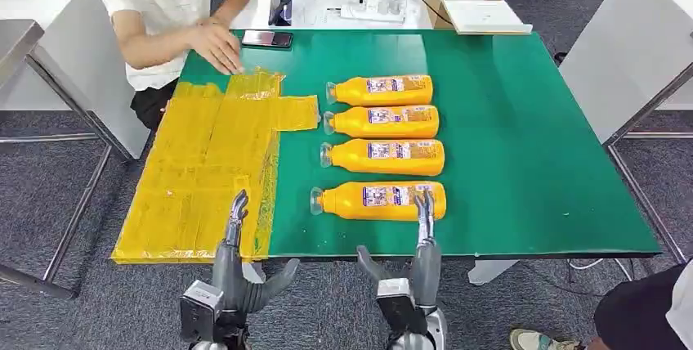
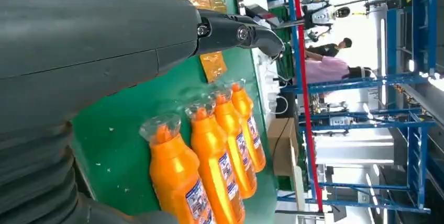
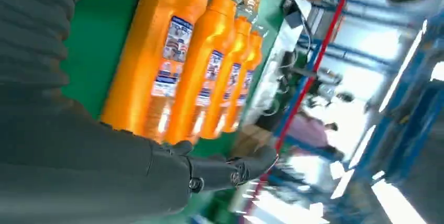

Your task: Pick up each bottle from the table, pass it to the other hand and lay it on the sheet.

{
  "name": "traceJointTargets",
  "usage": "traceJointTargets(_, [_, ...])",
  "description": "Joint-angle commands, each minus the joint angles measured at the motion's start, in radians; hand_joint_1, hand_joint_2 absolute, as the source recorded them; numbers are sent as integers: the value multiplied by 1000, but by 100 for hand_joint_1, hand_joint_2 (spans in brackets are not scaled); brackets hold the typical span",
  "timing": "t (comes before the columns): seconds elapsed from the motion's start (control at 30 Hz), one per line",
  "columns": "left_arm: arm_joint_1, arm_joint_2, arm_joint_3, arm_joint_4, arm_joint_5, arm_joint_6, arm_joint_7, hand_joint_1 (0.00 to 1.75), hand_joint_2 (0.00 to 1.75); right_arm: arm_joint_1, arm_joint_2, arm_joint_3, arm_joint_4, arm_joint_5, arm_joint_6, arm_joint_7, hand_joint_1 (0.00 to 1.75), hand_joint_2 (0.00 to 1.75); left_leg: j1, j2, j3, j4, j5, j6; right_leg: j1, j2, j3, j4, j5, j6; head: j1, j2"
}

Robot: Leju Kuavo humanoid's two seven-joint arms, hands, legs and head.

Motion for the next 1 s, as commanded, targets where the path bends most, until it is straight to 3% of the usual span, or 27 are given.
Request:
traceJointTargets(0.03, [-47,-1,7,83,-2,-5,1,0,175,-125,-110,-154,146,166,-13,91,0,175,0,0,4,-2,0,-1,0,-1,4,-2,0,-1,0,0])
traceJointTargets(0.13, [-48,-1,0,89,3,-32,-4,0,175,-161,-152,-157,183,274,-34,167,0,175,0,1,5,-2,-1,-1,1,-1,6,-2,-1,-1,0,0])
traceJointTargets(0.33, [-61,-5,-2,103,-1,-55,-14,0,175,-244,-192,-193,266,337,3,203,0,175,0,1,4,-1,-1,-1,1,-1,4,-1,0,-1,0,0])
traceJointTargets(0.6, [-88,-18,-5,115,-15,-85,-15,0,175,-400,-223,-146,500,432,137,291,0,175,0,3,3,0,0,-1,0,1,3,-1,1,-1,0,0])
traceJointTargets(1.0, [-106,-22,-11,111,15,-166,24,0,175,-488,-224,-37,601,472,288,302,0,175,1,4,4,0,-1,-1,1,2,4,0,0,-2,0,0])
